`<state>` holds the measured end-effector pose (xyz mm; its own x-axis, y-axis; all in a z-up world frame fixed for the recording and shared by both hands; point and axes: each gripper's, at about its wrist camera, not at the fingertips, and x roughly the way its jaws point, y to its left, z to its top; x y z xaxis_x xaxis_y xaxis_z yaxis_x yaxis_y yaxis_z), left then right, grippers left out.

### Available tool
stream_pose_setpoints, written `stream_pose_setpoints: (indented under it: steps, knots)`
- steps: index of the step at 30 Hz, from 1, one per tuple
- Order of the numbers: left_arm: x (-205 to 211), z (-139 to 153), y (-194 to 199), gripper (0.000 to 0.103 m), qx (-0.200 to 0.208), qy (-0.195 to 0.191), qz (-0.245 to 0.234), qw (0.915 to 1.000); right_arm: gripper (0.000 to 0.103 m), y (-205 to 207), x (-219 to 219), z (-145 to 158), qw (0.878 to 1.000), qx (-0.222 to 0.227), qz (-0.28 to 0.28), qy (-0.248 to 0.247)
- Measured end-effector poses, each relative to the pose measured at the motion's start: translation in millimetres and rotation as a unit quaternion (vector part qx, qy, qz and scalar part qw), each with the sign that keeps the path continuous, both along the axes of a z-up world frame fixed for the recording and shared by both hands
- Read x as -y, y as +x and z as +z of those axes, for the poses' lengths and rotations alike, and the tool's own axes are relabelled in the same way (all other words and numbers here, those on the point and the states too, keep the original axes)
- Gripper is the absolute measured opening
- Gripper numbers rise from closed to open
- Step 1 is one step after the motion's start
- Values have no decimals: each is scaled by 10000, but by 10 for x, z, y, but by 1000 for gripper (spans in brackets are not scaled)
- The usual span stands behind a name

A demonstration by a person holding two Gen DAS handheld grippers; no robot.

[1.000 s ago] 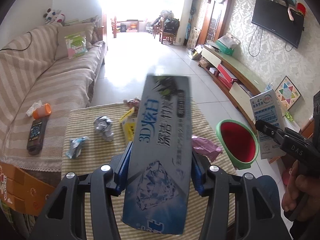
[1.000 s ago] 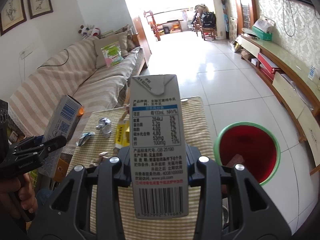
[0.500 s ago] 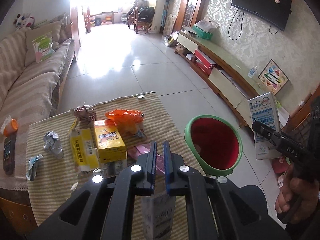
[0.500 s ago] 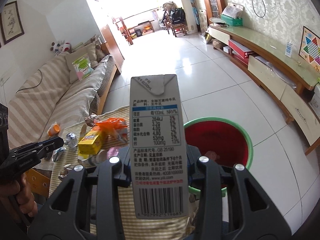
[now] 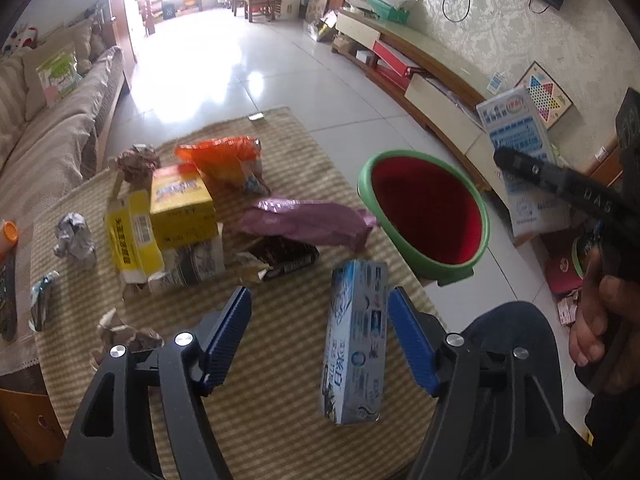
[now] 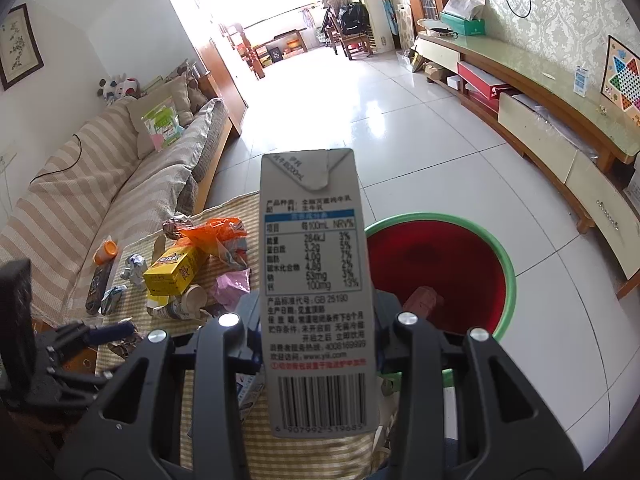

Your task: Collect trash

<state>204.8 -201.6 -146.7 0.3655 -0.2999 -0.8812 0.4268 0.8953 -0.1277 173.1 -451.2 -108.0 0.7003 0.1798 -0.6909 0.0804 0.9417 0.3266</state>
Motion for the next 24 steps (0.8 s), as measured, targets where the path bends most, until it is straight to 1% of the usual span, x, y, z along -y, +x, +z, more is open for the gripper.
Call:
stream_pose_setpoints:
  steps: [2,6,8,12,17,18,19,20,21,24]
  knots:
    - [46,-135,-54,70,-220,44,-75,9997,37,-19,3,-1,10000,-6,-11,-9]
    - [204,-342,-165,73,-439,171,-301,9984,37,-56,10,3,10000,-22,-33,-44]
    - [284,-474,-210,74,-511,341,-380,9974,37,-63,18,1,10000,-35,-45,-64]
    - [410,-794,-233,74,-853,628,-571,9927,37,-65,39,3,9999,-50,-80,-67]
    - [471,-1008,-210,73,-954,812,-543,9906,37,-81,53,-21,9998,-56,-172,-23]
    - [463,-1040,-191,69,-984,818,-497,9905,37,-87,73,-34,9998,-64,-185,-10]
    - [451,-1069,-172,56,-1036,808,-453,9903,37,-90,83,-46,9998,-73,-198,3]
    - [435,-1096,-154,49,-1112,786,-406,9899,37,-106,104,-62,9998,-75,-208,7]
    - [418,-1110,-140,34,-1152,765,-359,9897,37,-109,115,-69,9997,-80,-217,12]
    - [364,-1060,-148,35,-1111,637,-299,9913,37,-130,135,-91,9997,-84,-241,35]
